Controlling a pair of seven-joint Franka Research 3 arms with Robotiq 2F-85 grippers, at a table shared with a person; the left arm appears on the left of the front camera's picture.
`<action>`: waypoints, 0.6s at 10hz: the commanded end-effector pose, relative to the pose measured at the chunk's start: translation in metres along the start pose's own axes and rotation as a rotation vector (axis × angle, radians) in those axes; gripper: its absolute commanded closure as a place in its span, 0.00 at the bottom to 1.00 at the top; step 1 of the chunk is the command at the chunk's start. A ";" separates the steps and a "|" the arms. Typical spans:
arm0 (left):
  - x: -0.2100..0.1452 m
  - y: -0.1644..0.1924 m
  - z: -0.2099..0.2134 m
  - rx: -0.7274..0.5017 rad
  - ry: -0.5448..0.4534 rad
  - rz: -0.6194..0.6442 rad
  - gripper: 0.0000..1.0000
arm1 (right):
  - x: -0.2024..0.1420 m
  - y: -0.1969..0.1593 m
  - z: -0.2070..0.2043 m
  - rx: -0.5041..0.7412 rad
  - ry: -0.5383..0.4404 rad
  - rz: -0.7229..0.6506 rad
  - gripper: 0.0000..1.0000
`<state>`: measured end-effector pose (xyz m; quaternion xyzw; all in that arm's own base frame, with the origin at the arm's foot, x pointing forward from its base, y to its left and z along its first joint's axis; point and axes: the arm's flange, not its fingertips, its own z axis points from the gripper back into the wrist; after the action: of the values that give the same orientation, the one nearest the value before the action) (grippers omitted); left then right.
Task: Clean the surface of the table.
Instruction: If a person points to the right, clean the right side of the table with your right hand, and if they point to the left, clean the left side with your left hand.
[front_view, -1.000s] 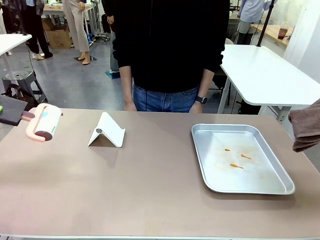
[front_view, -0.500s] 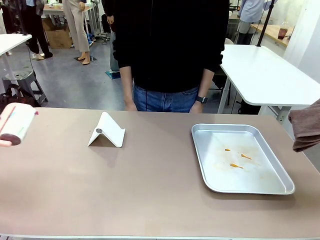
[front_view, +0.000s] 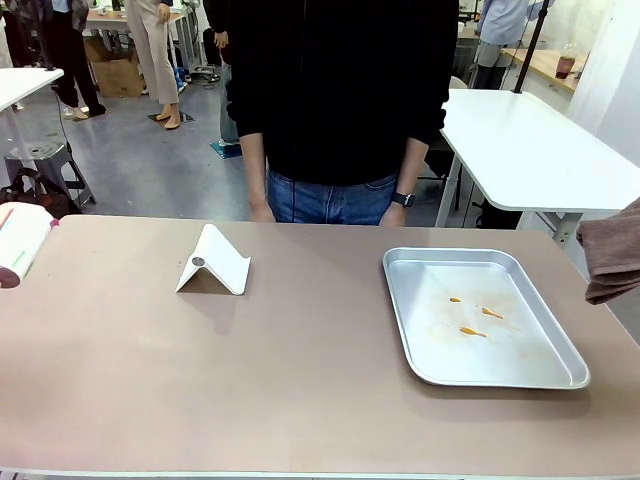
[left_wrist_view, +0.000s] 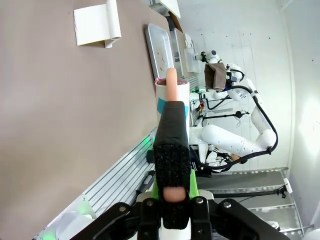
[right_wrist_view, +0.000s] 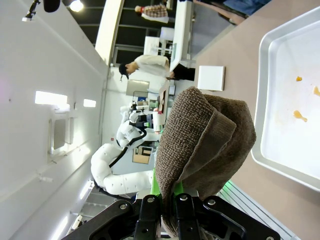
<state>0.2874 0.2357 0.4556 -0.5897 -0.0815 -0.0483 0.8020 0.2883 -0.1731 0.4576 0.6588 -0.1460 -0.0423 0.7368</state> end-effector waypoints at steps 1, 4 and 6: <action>-0.006 -0.006 -0.007 0.003 -0.016 0.011 0.79 | -0.001 0.003 0.001 0.010 0.003 0.006 0.97; -0.006 -0.006 -0.007 0.003 -0.016 0.011 0.79 | -0.001 0.003 0.001 0.010 0.003 0.006 0.97; -0.006 -0.006 -0.007 0.003 -0.016 0.011 0.79 | -0.001 0.003 0.001 0.010 0.003 0.006 0.97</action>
<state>0.2839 0.2300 0.4552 -0.5889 -0.0835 -0.0471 0.8025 0.2883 -0.1731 0.4576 0.6588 -0.1460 -0.0423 0.7368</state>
